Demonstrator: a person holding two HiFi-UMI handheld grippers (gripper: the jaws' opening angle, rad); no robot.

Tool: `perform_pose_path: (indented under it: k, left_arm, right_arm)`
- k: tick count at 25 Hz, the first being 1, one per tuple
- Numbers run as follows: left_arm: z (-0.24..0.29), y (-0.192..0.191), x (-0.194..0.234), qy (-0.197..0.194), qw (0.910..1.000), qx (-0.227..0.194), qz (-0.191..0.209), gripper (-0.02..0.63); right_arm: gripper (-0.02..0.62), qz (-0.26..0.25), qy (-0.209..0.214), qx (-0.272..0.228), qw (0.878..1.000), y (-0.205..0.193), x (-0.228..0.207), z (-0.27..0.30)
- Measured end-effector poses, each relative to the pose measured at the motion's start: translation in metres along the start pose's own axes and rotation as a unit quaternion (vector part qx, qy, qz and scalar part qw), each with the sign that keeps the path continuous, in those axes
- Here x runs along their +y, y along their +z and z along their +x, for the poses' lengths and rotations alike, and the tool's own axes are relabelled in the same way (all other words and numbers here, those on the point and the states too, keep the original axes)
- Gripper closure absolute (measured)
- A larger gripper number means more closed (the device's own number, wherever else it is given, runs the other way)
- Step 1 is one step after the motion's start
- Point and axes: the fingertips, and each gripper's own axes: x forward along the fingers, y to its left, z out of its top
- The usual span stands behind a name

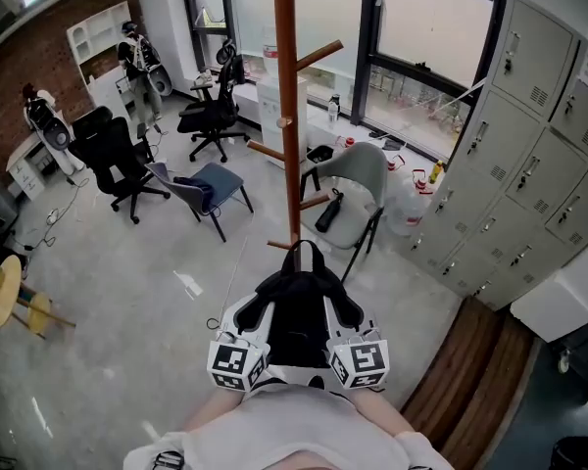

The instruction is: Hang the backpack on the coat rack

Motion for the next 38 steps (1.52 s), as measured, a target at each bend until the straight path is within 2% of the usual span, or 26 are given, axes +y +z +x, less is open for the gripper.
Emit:
perform_pose_path:
  k: [10, 25, 30, 38]
  left_arm:
    - [0.035, 0.011, 0.030, 0.038, 0.9992, 0.000, 0.015, 0.522]
    - [0.059, 0.026, 0.079, 0.000, 0.9995, -0.018, 0.025, 0.523]
    - [0.059, 0.047, 0.082, -0.014, 0.9985, -0.040, 0.035, 0.523]
    - [0.061, 0.101, 0.084, -0.020, 0.9948, -0.086, 0.050, 0.523]
  right_arm:
    - [0.532, 0.012, 0.038, 0.002, 0.999, 0.003, -0.017, 0.051]
    - [0.534, -0.005, 0.001, 0.006, 1.000, 0.016, -0.006, 0.097]
    - [0.534, -0.016, -0.002, -0.007, 1.000, 0.036, -0.004, 0.099]
    - [0.534, -0.046, 0.004, -0.041, 0.998, 0.094, -0.003, 0.104]
